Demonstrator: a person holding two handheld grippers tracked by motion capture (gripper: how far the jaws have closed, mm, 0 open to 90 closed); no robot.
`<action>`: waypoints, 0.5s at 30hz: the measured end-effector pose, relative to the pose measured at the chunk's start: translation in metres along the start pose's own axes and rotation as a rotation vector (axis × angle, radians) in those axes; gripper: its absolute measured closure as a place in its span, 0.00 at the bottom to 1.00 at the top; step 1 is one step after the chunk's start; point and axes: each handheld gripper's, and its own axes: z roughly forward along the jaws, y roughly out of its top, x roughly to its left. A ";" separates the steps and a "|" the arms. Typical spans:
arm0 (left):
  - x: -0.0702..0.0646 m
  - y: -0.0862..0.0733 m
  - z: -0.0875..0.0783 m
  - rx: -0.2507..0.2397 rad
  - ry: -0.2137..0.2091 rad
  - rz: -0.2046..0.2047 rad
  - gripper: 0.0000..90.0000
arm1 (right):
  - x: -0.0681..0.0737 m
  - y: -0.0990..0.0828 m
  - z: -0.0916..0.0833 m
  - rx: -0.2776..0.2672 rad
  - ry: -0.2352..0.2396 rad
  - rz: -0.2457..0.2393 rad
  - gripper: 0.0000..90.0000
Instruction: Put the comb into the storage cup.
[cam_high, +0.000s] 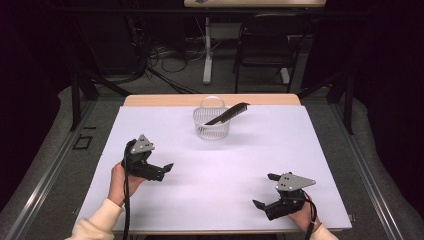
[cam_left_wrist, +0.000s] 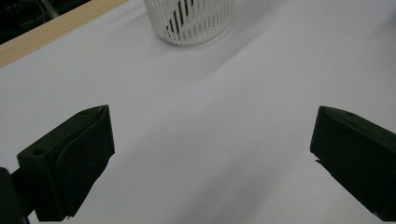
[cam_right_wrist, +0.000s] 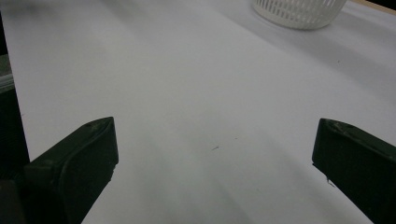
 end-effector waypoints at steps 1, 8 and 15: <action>0.000 -0.001 -0.001 0.000 0.002 0.002 0.00 | 0.000 0.000 0.000 0.000 0.000 0.000 0.00; -0.003 -0.012 -0.003 0.005 -0.003 -0.014 0.00 | 0.000 0.000 0.000 0.002 0.000 -0.001 0.00; -0.002 -0.022 -0.007 0.014 0.005 -0.027 0.00 | 0.000 0.000 0.000 0.002 0.000 -0.002 0.00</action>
